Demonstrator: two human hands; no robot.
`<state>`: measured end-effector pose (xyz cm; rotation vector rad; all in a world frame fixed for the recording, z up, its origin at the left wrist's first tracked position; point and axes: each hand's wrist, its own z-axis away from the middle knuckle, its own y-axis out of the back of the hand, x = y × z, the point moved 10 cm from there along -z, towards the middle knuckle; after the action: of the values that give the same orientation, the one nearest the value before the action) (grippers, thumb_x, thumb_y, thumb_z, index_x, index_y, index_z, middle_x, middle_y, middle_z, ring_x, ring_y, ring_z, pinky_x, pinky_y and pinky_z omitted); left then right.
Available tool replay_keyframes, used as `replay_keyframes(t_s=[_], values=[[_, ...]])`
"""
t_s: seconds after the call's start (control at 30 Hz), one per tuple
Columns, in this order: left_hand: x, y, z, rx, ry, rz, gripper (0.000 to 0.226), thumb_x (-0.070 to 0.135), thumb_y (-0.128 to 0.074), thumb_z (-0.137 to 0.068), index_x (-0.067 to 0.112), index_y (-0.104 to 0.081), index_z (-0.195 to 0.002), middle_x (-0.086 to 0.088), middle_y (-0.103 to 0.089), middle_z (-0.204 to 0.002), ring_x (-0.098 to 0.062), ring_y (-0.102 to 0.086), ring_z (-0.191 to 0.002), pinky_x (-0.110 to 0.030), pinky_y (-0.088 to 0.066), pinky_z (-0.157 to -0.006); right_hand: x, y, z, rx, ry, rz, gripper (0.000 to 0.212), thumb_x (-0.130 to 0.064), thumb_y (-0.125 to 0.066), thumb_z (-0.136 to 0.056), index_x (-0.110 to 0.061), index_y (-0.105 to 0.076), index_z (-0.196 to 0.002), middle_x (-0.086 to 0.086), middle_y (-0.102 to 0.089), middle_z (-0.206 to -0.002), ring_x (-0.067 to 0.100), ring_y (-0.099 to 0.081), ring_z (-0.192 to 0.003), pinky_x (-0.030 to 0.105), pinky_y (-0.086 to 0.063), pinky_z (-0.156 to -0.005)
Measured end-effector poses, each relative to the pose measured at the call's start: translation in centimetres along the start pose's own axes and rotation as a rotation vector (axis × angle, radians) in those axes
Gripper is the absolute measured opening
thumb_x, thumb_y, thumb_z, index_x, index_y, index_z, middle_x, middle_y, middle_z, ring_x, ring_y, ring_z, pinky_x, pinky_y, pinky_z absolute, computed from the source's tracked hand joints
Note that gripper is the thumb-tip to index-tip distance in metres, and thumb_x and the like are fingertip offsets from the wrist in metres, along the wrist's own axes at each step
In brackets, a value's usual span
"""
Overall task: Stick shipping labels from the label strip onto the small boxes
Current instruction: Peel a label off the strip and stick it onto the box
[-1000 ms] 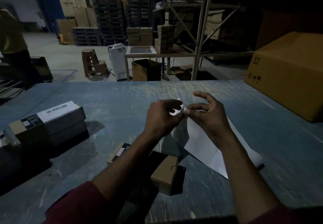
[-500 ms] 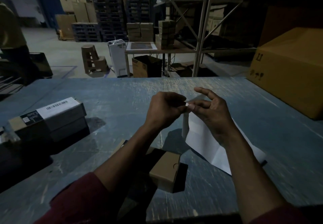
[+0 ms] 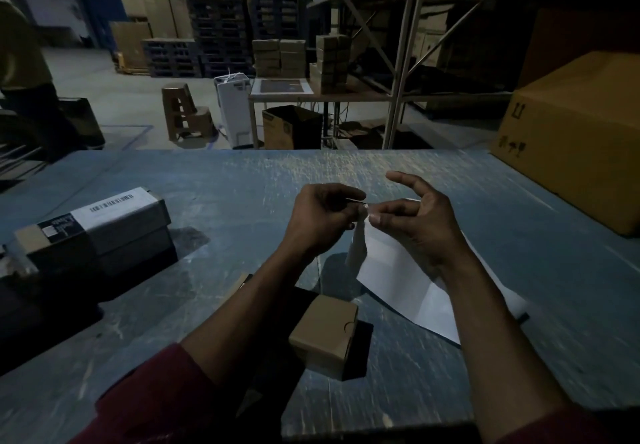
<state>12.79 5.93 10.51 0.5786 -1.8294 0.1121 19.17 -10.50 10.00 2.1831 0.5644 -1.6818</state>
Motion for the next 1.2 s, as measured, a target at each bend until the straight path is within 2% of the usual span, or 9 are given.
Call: replay_keyframes(t_s=[0.13,0.4,0.5,0.6,0.7,0.83,0.93,1.03,1.2], values=[[-0.7,-0.2,0.2,-0.003,0.085,0.085,0.021,-0.003,-0.076,-0.089,0.006,-0.078,-0.108,-0.008,-0.082,-0.089,-0.022,-0.080,-0.084,-0.032,-0.064,-0.071,-0.2,0.0,0.2,0.010,0.004,0.043,0.078,0.003,-0.085,-0.080,-0.021,-0.051,-0.147,0.011,-0.082,-0.096,0.024,-0.078,-0.101,0.049,-0.057,-0.103],[-1.9,-0.5,0.9,0.036,0.262,0.229,0.022,0.002,-0.068,-0.090,0.013,-0.080,-0.103,-0.011,-0.081,-0.088,-0.022,-0.076,-0.077,-0.031,-0.055,-0.066,-0.2,-0.2,0.2,0.005,0.007,0.074,0.077,0.001,-0.086,-0.080,-0.022,-0.053,-0.145,0.012,-0.081,-0.096,0.025,-0.078,-0.100,0.045,-0.060,-0.099],[-2.9,-0.3,1.0,0.064,0.352,0.299,0.026,-0.002,-0.059,-0.091,0.010,-0.080,-0.101,-0.015,-0.080,-0.091,-0.024,-0.074,-0.074,-0.032,-0.053,-0.066,-0.3,-0.2,0.1,0.001,0.020,0.135,0.077,-0.001,-0.087,-0.079,-0.023,-0.053,-0.145,0.008,-0.082,-0.095,0.020,-0.079,-0.098,0.042,-0.059,-0.100],[-3.6,0.4,1.0,0.135,0.383,0.314,0.018,-0.004,-0.063,-0.091,0.007,-0.076,-0.097,-0.015,-0.078,-0.087,-0.022,-0.072,-0.071,-0.031,-0.053,-0.065,0.0,-0.1,0.0,0.008,0.016,0.171,0.076,-0.005,-0.088,-0.079,-0.026,-0.055,-0.143,0.007,-0.082,-0.094,0.020,-0.078,-0.097,0.041,-0.058,-0.100],[-3.8,0.7,0.9,0.171,0.384,0.334,0.014,-0.002,-0.068,-0.090,0.008,-0.074,-0.097,-0.012,-0.077,-0.084,-0.022,-0.071,-0.074,-0.031,-0.054,-0.066,0.1,0.0,0.0,0.022,0.014,0.187,0.073,-0.008,-0.089,-0.078,-0.028,-0.058,-0.141,0.005,-0.082,-0.094,0.017,-0.078,-0.097,0.036,-0.057,-0.095],[-3.9,0.5,1.2,0.138,0.401,0.372,0.014,0.000,-0.064,-0.094,0.011,-0.073,-0.096,-0.011,-0.078,-0.090,-0.022,-0.075,-0.080,-0.034,-0.056,-0.073,0.1,0.0,0.0,0.032,0.012,0.198,0.072,-0.009,-0.088,-0.079,-0.027,-0.058,-0.142,0.003,-0.081,-0.094,0.012,-0.077,-0.094,0.024,-0.055,-0.084],[-3.8,0.5,1.2,0.128,0.378,0.384,0.012,0.000,-0.066,-0.094,0.008,-0.074,-0.096,-0.012,-0.079,-0.090,-0.020,-0.076,-0.075,-0.035,-0.058,-0.073,0.1,-0.1,-0.1,0.017,0.012,0.249,0.071,-0.020,-0.090,-0.080,-0.032,-0.056,-0.142,0.001,-0.082,-0.097,0.011,-0.077,-0.097,0.035,-0.058,-0.092],[-3.6,0.3,1.2,0.116,0.338,0.370,0.010,-0.002,-0.069,-0.091,0.004,-0.073,-0.097,-0.014,-0.078,-0.086,-0.018,-0.075,-0.067,-0.036,-0.059,-0.072,1.1,-1.3,0.0,-0.078,-0.029,0.277,0.084,-0.023,-0.093,-0.075,-0.034,-0.051,-0.146,0.007,-0.082,-0.099,0.020,-0.079,-0.095,0.049,-0.062,-0.093],[-2.7,0.2,0.8,0.068,0.245,0.313,0.009,0.004,-0.074,-0.090,0.009,-0.077,-0.097,-0.019,-0.080,-0.096,-0.028,-0.077,-0.083,-0.034,-0.057,-0.072,2.1,-0.3,-0.5,-0.008,-0.043,0.196,0.075,-0.019,-0.093,-0.076,-0.043,-0.058,-0.137,0.003,-0.082,-0.102,0.021,-0.078,-0.100,0.053,-0.059,-0.099]])
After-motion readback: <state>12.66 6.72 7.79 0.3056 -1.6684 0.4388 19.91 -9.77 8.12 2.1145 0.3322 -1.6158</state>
